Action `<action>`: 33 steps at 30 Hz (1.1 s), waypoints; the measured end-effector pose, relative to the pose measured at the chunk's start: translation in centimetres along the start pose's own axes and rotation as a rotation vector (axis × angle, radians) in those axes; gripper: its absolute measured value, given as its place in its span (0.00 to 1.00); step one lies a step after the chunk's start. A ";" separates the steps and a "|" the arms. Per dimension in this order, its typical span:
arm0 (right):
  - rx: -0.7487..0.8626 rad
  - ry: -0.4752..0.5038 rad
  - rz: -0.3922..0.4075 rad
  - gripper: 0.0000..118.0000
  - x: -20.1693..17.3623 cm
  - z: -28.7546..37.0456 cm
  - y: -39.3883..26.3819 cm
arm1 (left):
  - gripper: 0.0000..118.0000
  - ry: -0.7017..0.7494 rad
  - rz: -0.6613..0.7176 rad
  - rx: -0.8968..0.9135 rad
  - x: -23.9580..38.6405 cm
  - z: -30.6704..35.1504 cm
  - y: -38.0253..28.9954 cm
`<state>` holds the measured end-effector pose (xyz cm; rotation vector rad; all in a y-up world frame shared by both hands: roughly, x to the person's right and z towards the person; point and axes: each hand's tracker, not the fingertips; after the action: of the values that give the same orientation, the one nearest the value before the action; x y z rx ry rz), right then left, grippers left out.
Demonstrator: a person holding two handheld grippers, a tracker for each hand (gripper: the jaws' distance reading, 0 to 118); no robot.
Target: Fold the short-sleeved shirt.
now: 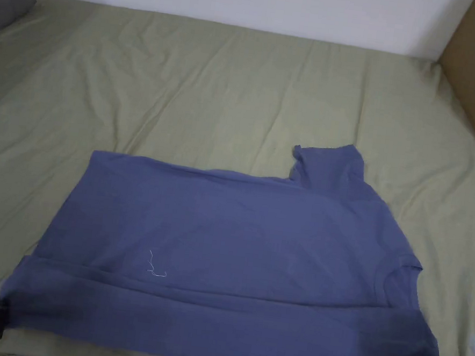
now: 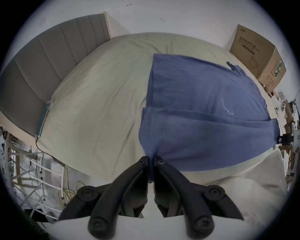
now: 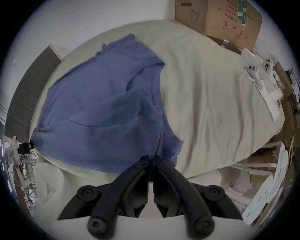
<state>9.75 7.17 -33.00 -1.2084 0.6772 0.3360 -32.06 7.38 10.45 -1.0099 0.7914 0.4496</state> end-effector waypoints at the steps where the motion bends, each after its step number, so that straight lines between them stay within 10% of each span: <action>1: 0.004 0.005 -0.001 0.02 -0.1 -0.5 -0.3 | 0.04 -0.001 0.002 0.009 0.0 -0.3 -0.3; 3: 0.024 0.000 0.004 0.09 -0.5 -0.4 -0.4 | 0.12 0.008 0.038 0.022 0.1 -0.5 -0.3; 5: 0.009 -0.063 0.042 0.50 -1.0 -0.1 -0.1 | 0.55 0.003 0.092 0.005 -0.6 -0.6 0.0; 8: 0.038 -0.089 0.074 0.53 -1.5 1.5 0.8 | 0.93 -0.016 0.118 0.090 -0.8 1.3 0.7; 12: 0.127 -0.018 0.060 0.52 -1.9 3.3 4.0 | 0.87 -0.046 0.133 0.196 -0.3 3.5 3.5; 14: 0.171 0.027 0.051 0.38 -2.6 3.6 6.0 | 0.41 -0.108 0.138 0.223 0.2 3.6 4.8; 16: 0.216 0.031 0.051 0.00 -3.2 3.3 7.7 | 0.00 -0.097 0.136 0.216 1.1 2.2 6.0; 28: 0.243 0.029 -0.030 0.00 -4.7 -2.9 20.0 | 0.00 -0.126 0.046 0.211 6.3 -1.7 12.9; 29: 0.248 0.004 -0.021 0.08 -4.7 -3.6 21.5 | 0.00 -0.126 0.042 0.211 6.5 -1.9 13.5; 31: 0.233 -0.012 -0.006 0.60 -4.6 -5.3 24.4 | 0.00 -0.125 0.038 0.204 6.8 -2.7 14.6; 33: 0.224 -0.007 0.010 0.62 -4.3 -6.9 27.0 | 0.00 -0.117 0.027 0.195 7.1 -3.5 15.5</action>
<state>-11.19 10.37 -51.64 -0.9905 0.6961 0.2649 -39.07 11.59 -4.85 -0.7857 0.7288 0.4417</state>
